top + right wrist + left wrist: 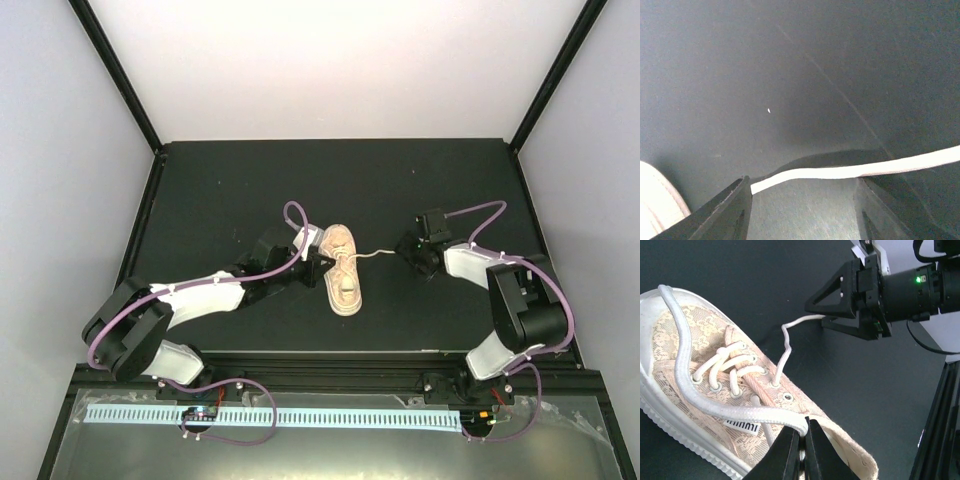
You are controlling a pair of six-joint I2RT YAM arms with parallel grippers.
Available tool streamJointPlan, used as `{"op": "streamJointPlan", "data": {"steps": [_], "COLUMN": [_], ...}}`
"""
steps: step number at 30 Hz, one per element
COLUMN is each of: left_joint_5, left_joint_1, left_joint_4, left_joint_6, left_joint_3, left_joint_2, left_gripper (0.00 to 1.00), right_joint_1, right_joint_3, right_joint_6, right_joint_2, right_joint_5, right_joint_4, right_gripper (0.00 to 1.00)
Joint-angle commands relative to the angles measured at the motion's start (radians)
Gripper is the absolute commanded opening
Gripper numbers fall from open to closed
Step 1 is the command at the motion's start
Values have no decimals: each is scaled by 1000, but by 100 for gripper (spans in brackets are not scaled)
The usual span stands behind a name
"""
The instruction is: Tie the shoes
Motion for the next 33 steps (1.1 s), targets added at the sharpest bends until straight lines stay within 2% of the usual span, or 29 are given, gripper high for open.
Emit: {"op": "streamJointPlan", "data": {"steps": [1,12,20,21,23,26,30,33], "left_joint_5": [34,40,-12,-24,-36,-38,-42,-46], "left_joint_1": [6,6,7,7,8,9,9,11], "left_joint_4": [-26,-60,-111,-115,-124,-137,-159,-165], "left_joint_6": [23,25,-9,-15,-20,-21,-25,-24], "left_joint_3": [42,37,33,33,34,47,66,67], "left_joint_2": [-18,-18,-27,-31,-40,-41,-37,-42], "left_gripper": [2,2,2,2,1,1,2,2], "right_joint_1": [-6,-6,24,35,67,133,213,289], "right_joint_3": [24,73,78,79,79,76,62,65], "right_joint_6": [6,-75,-273,-304,-355,-399,-390,-382], "right_joint_2": [80,128,17,-7,-75,-151,-206,-213], "right_joint_5": [43,51,-9,-29,-48,-89,-190,-176], "right_joint_4": [-4,-19,-65,-83,-126,-178,-186,-199], "right_gripper": [52,2,2,6,28,52,69,74]}}
